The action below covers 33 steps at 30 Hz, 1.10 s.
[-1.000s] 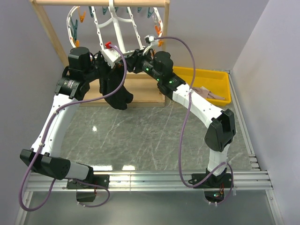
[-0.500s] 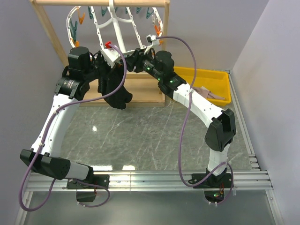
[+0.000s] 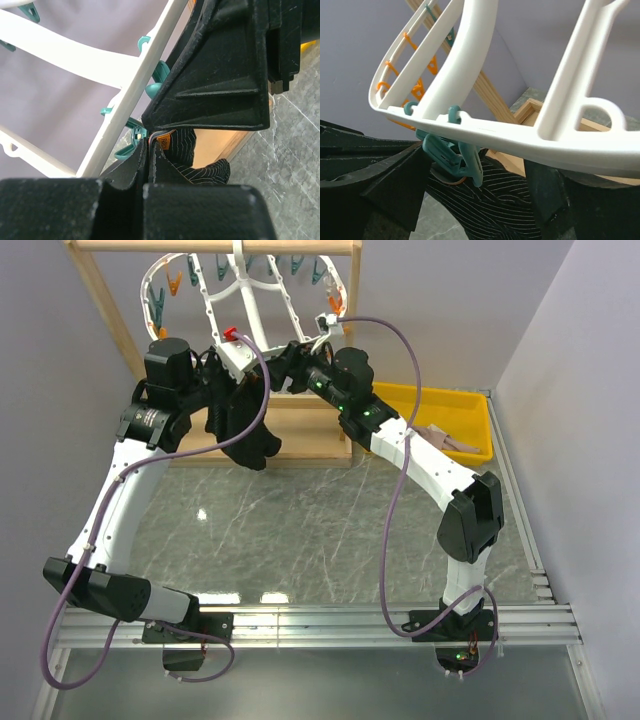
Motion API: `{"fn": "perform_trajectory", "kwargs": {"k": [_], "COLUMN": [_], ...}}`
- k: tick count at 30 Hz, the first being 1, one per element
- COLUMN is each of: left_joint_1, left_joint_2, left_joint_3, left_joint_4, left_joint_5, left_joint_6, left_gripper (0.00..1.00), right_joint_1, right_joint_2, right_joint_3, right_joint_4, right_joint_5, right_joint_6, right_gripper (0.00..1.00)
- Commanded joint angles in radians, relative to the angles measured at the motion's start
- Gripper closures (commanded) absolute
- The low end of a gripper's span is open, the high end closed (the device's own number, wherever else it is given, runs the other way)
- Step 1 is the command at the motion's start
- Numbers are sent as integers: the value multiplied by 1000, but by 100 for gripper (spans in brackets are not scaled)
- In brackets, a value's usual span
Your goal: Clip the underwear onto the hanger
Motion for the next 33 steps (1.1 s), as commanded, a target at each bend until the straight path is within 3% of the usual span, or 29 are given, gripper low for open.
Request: {"fn": "perform_trajectory", "kwargs": {"k": [1, 10, 20, 29, 31, 33], "left_joint_1": [2, 2, 1, -1, -2, -5], "left_joint_2": [4, 17, 17, 1, -2, -9], "left_joint_3": [49, 52, 52, 40, 32, 24], "left_joint_4": [32, 32, 27, 9, 11, 8], "left_joint_5": [6, 7, 16, 53, 67, 70], "left_joint_6": [5, 0, -14, -26, -29, -34], "left_gripper": [100, 100, 100, 86, 75, 70], "right_joint_1": [-12, -27, -47, -68, -76, -82], "right_joint_2": [-32, -54, -109, -181, -204, -230], "right_joint_3": [-7, -31, -93, -154, -169, -189], "right_joint_4": [61, 109, 167, 123, 108, 91], "right_joint_5": [-27, -50, -90, -104, -108, -116], "right_joint_6": [41, 104, 150, 99, 84, 64], "right_gripper": [21, 16, 4, 2, 2, 1]}}
